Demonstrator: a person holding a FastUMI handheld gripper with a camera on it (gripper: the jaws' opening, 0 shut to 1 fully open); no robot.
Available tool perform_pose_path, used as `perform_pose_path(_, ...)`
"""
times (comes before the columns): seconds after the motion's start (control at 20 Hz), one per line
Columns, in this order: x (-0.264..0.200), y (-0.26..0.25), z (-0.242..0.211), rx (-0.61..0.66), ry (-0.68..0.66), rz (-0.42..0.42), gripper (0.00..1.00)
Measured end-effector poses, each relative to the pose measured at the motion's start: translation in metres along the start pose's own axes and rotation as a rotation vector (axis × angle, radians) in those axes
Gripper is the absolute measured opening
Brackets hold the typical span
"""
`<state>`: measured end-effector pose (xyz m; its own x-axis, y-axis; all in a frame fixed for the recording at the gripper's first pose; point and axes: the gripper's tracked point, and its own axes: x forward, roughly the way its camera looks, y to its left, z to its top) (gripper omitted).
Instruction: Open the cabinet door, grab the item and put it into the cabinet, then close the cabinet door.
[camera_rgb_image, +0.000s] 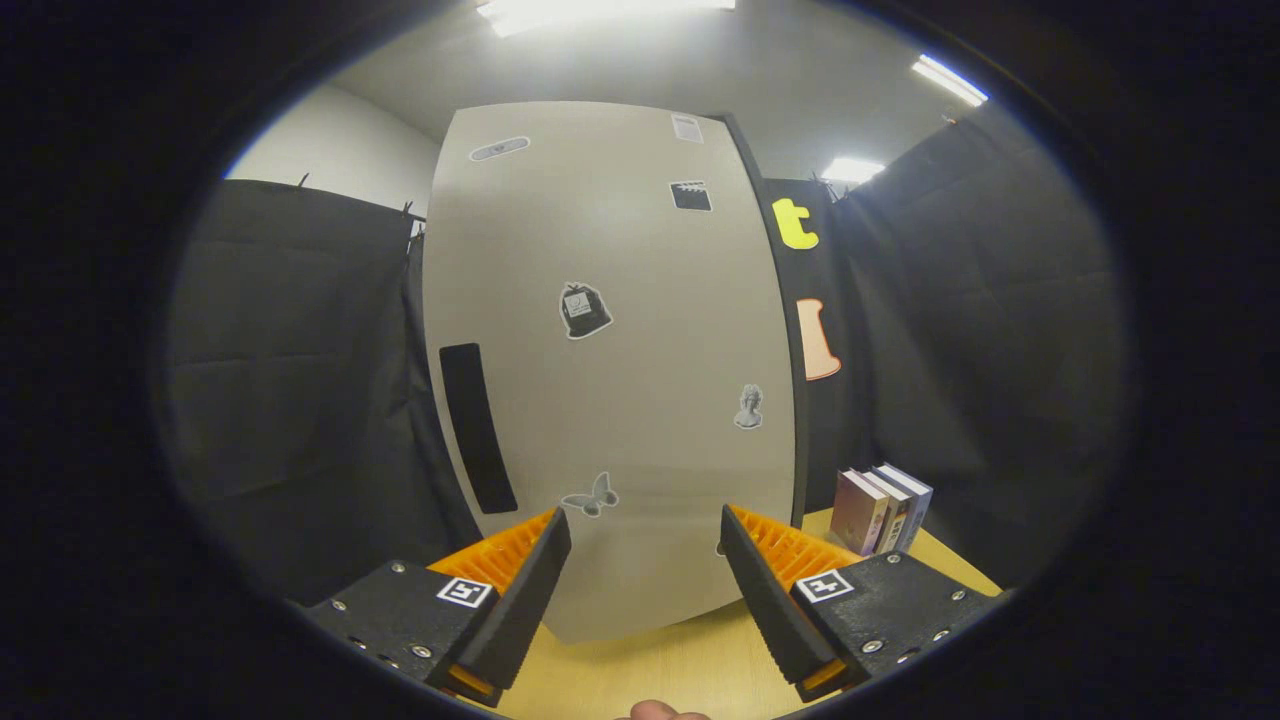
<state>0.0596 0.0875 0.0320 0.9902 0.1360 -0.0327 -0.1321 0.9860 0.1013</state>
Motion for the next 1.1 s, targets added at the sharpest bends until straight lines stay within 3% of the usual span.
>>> perform_pose_path(0.2, 0.009, -0.001, -0.003, -0.069, -0.018, 0.001, 0.94)
perform_pose_path(0.45, 0.005, 0.01, -0.012, -0.041, -0.003, 0.044, 0.94)
perform_pose_path(1.1, 0.019, 0.019, -0.007, -0.056, -0.028, 0.057, 0.94)
